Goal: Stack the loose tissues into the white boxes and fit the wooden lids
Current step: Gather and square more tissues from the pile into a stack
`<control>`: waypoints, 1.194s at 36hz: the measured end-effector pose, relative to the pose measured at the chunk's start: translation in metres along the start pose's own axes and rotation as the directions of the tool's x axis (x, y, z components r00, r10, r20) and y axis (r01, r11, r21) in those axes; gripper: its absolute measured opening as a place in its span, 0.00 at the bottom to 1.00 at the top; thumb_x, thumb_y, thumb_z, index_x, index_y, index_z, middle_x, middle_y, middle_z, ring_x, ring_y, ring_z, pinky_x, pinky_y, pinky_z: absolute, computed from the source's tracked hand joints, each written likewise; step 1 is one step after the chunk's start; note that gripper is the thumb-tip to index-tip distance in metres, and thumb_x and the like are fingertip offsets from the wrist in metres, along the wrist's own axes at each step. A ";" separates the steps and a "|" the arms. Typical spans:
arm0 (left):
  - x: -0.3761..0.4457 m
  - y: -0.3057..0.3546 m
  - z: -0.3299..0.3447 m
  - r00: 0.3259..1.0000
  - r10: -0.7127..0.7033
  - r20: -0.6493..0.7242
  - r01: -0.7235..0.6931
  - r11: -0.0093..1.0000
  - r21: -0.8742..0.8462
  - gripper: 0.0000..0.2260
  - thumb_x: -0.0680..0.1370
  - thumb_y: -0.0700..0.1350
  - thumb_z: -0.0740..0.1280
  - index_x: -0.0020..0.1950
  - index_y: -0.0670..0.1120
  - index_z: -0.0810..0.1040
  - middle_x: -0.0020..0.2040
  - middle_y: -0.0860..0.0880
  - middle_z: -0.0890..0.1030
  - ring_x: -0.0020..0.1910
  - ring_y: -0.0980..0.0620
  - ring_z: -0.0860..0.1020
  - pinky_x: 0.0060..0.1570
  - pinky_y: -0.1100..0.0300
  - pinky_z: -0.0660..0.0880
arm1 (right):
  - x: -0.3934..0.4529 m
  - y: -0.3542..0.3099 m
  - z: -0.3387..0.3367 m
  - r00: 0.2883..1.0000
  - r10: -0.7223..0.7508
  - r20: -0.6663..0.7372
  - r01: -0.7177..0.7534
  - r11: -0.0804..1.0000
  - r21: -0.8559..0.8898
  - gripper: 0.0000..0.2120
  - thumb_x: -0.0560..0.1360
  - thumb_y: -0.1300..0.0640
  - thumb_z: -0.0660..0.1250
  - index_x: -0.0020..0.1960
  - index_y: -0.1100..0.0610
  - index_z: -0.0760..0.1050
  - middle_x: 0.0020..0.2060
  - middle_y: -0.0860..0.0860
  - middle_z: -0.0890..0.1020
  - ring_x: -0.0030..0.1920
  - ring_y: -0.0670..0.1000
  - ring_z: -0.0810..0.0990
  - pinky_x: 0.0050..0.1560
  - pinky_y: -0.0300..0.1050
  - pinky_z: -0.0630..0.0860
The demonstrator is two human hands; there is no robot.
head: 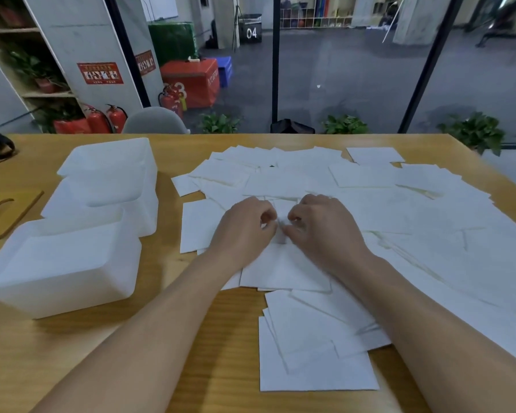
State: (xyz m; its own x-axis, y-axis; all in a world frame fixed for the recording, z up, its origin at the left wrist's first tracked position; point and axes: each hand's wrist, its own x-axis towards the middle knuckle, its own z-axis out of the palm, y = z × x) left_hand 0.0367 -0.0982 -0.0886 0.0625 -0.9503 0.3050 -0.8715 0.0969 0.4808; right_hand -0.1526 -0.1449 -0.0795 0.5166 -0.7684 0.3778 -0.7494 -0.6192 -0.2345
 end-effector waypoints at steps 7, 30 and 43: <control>-0.006 -0.013 0.011 1.000 0.027 0.013 -0.027 0.999 -0.021 0.04 0.86 0.49 0.68 0.58 0.55 0.83 0.50 0.58 0.76 0.51 0.57 0.75 0.49 0.64 0.70 | 0.007 -0.010 0.007 0.999 -0.035 0.026 0.039 0.988 -0.153 0.15 0.83 0.52 0.63 0.42 0.53 0.82 0.42 0.50 0.79 0.43 0.55 0.78 0.49 0.54 0.72; -0.018 0.003 -0.013 0.986 0.033 -0.161 -0.125 0.786 -0.606 0.10 0.85 0.48 0.73 0.46 0.60 0.87 0.41 0.59 0.83 0.42 0.56 0.80 0.43 0.60 0.73 | -0.022 0.014 -0.036 0.995 -0.033 -0.093 0.083 0.793 0.603 0.12 0.81 0.45 0.76 0.62 0.44 0.79 0.57 0.40 0.85 0.62 0.46 0.83 0.60 0.35 0.75; -0.013 -0.013 -0.033 0.989 -0.037 0.146 0.133 0.668 -0.732 0.16 0.79 0.59 0.78 0.65 0.56 0.84 0.38 0.53 0.80 0.39 0.50 0.73 0.46 0.52 0.70 | -0.020 0.026 -0.046 0.983 0.053 0.176 -0.161 0.708 0.688 0.05 0.83 0.52 0.73 0.57 0.43 0.86 0.40 0.48 0.84 0.33 0.51 0.73 0.36 0.44 0.70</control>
State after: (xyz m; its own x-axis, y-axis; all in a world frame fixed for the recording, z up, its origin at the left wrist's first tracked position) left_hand 0.0631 -0.0776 -0.0720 0.0233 -0.9863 0.1634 -0.2182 0.1545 0.9636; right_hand -0.2016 -0.1380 -0.0523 0.5413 -0.8165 0.2009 -0.3288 -0.4255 -0.8431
